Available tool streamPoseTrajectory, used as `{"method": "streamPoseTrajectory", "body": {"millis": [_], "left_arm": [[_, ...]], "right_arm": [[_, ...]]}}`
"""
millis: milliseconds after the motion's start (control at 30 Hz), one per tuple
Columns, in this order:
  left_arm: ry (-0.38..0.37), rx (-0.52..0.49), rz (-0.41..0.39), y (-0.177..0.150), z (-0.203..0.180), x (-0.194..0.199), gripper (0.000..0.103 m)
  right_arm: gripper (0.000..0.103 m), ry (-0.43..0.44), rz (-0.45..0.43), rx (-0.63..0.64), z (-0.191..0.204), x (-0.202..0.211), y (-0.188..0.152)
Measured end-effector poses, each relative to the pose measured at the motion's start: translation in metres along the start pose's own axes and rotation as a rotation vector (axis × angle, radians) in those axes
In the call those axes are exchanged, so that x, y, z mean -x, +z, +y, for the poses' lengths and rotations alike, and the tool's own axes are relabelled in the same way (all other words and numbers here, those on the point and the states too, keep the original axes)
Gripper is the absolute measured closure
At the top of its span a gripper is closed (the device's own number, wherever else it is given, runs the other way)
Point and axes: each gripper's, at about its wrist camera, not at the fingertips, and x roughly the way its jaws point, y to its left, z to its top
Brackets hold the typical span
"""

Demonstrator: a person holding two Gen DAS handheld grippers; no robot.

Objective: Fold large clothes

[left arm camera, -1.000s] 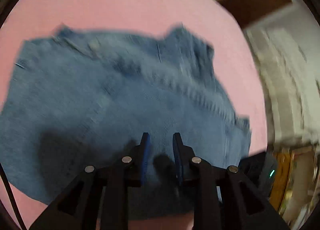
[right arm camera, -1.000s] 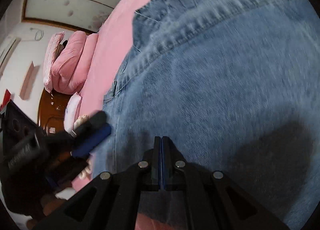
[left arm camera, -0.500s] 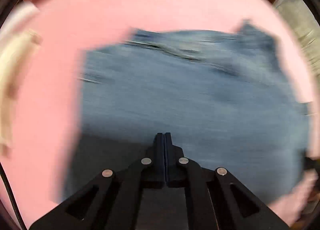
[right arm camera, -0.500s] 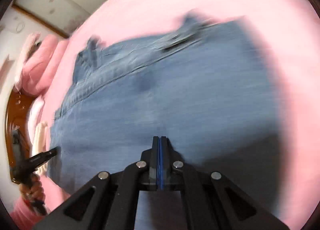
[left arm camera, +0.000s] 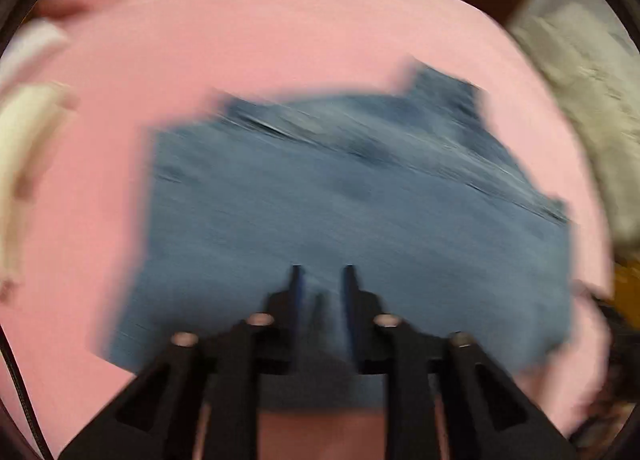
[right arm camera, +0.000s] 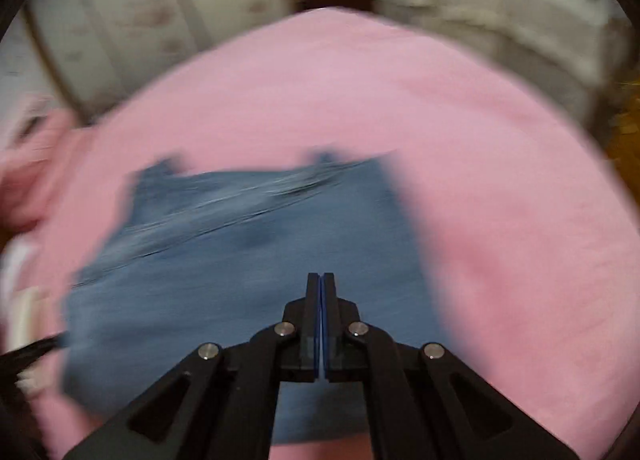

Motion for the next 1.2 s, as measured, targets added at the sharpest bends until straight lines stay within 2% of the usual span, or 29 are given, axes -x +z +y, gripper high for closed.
{"method": "streamPoseTrajectory", "body": {"millis": [33, 67, 100, 167, 267, 300, 367, 400, 467, 500, 533, 567, 600, 667, 733, 767, 833, 900, 1000, 1067, 1133, 1200], "left_arm": [[-0.068, -0.006, 0.066, -0.007, -0.016, -0.011, 0.074], [-0.104, -0.009, 0.110, -0.016, -0.027, -0.019, 0.074], [-0.101, -0.024, 0.145, -0.026, -0.040, -0.030, 0.074], [-0.069, -0.041, 0.183, -0.038, -0.052, -0.044, 0.074], [-0.083, -0.030, 0.186, -0.049, -0.044, -0.048, 0.075], [-0.086, -0.014, 0.178, -0.050, -0.035, -0.044, 0.075], [-0.085, 0.017, 0.156, -0.048, -0.009, -0.035, 0.088], [-0.056, 0.054, 0.146, -0.046, 0.009, -0.029, 0.089], [0.078, 0.107, 0.134, -0.038, 0.043, -0.027, 0.090], [0.161, 0.137, 0.141, -0.038, 0.059, -0.025, 0.090], [0.207, 0.163, 0.155, -0.039, 0.071, -0.024, 0.090], [0.216, 0.182, 0.167, -0.039, 0.082, -0.024, 0.090], [0.203, 0.206, 0.170, -0.039, 0.089, -0.023, 0.090], [0.189, 0.236, 0.173, -0.040, 0.094, -0.025, 0.090], [0.210, 0.224, 0.181, -0.042, 0.093, -0.030, 0.090], [0.224, 0.220, 0.184, -0.044, 0.093, -0.033, 0.090], [0.238, 0.252, 0.184, -0.045, 0.086, -0.041, 0.090], [0.243, 0.274, 0.177, -0.048, 0.084, -0.043, 0.090], [0.228, 0.280, 0.165, -0.052, 0.083, -0.046, 0.090], [0.199, 0.308, 0.167, -0.059, 0.087, -0.048, 0.090], [0.166, 0.326, 0.169, -0.063, 0.097, -0.043, 0.090], [0.137, 0.324, 0.160, -0.069, 0.104, -0.040, 0.090]], "right_arm": [[0.103, 0.098, 0.093, -0.036, 0.015, -0.016, -0.010], [0.103, 0.159, 0.157, -0.058, 0.024, -0.028, -0.022], [0.103, 0.205, 0.230, -0.068, 0.032, -0.042, -0.037], [0.103, 0.205, 0.335, -0.058, 0.040, -0.063, -0.060], [0.103, 0.238, 0.367, -0.080, 0.019, -0.068, -0.066], [0.103, 0.212, 0.370, -0.075, 0.010, -0.066, -0.065], [0.103, 0.147, 0.339, -0.072, -0.022, -0.053, -0.053], [0.103, 0.080, 0.313, -0.077, -0.043, -0.041, -0.046], [0.103, -0.038, 0.275, -0.103, -0.083, -0.018, -0.032], [0.103, -0.130, 0.262, -0.117, -0.098, -0.003, -0.029], [0.103, -0.266, 0.243, -0.143, -0.121, 0.009, -0.022], [0.103, -0.281, 0.232, -0.201, -0.142, 0.018, -0.016], [0.103, -0.250, 0.220, -0.274, -0.153, 0.025, -0.012], [0.103, -0.245, 0.188, -0.354, -0.162, 0.037, -0.006], [0.103, -0.303, 0.155, -0.278, -0.143, 0.042, 0.002], [0.103, -0.303, 0.135, -0.231, -0.129, 0.043, 0.005], [0.103, -0.244, 0.105, -0.173, -0.102, 0.039, 0.014], [0.103, -0.132, 0.098, -0.115, -0.064, 0.021, 0.019], [0.103, -0.018, 0.193, -0.022, 0.001, -0.030, 0.026], [0.103, 0.014, 0.267, -0.020, 0.041, -0.061, 0.026], [0.103, 0.005, 0.355, -0.018, 0.067, -0.088, 0.018], [0.103, -0.067, 0.407, 0.013, 0.084, -0.110, 0.014]]}}
